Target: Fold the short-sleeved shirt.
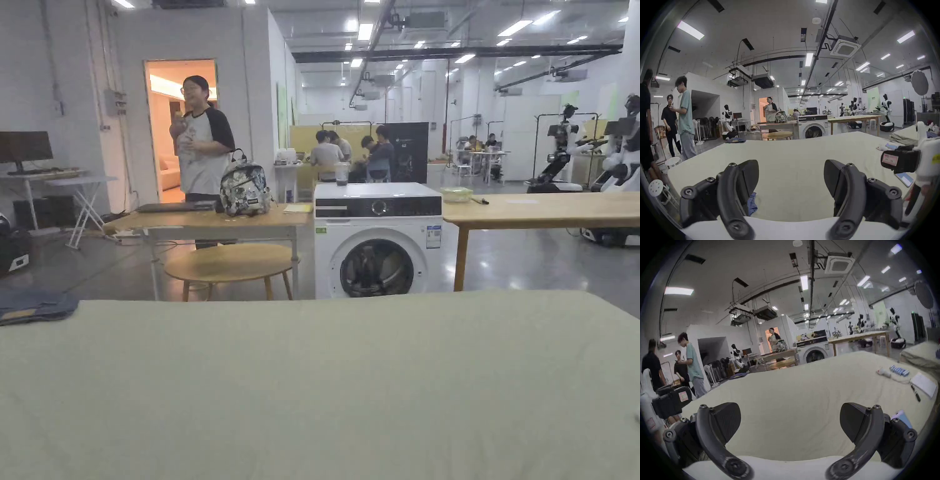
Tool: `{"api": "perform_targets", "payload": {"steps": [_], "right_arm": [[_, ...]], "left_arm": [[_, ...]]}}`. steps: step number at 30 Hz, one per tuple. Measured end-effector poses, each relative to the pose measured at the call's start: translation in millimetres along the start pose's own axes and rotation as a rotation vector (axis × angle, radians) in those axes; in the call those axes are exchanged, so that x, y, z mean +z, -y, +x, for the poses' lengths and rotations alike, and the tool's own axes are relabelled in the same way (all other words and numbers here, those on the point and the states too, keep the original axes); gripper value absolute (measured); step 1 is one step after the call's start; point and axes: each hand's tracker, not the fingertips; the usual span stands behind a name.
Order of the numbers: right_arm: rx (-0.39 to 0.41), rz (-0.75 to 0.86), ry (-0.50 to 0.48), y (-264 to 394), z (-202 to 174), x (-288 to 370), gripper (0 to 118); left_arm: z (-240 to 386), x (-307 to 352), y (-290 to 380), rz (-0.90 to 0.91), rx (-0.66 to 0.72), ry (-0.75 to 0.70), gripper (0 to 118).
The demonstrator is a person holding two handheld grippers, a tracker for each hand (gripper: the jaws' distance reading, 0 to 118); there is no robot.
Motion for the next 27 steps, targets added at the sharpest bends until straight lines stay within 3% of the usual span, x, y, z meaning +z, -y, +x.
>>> {"api": "perform_targets", "payload": {"steps": [3,5,8,12,15,17,19,21,24,27], "right_arm": [[0.028,-0.021,0.022,4.0,-3.7,-4.5,118],[0.037,0.014,0.101,4.7,-8.6,-3.0,118],[0.063,0.045,0.11,1.7,-12.6,0.0,118],[0.035,0.109,0.31,9.3,-16.4,3.7,118],[0.107,0.049,0.244,11.9,-10.4,-0.4,118],[0.141,0.071,0.257,14.5,-10.9,1.1,118],[0.13,0.045,0.228,11.2,-10.3,1.0,118],[0.064,0.03,0.175,9.0,-8.4,0.1,118],[0.06,0.031,0.134,7.9,-9.2,2.3,118],[0.11,0.056,0.141,7.8,-17.7,4.0,118]], "left_arm": [[-6.2,-7.0,1.6,-0.027,0.064,-0.011,86],[-14.0,-14.9,2.8,-0.053,0.098,0.057,86],[-9.0,-14.5,-1.7,-0.038,0.072,0.04,86],[-0.6,-16.8,-4.8,-0.042,0.052,-0.001,86],[0.3,-11.9,-0.8,-0.034,0.057,0.027,86],[-1.9,-11.5,0.8,-0.007,0.065,0.043,86],[2.0,-3.5,3.6,0.061,0.153,-0.041,87],[-1.5,-0.8,6.9,0.108,0.291,-0.114,87],[-17.1,-5.1,10.5,0.054,0.352,0.091,87],[-16.0,-7.6,19.1,0.012,0.278,0.074,88]]}}
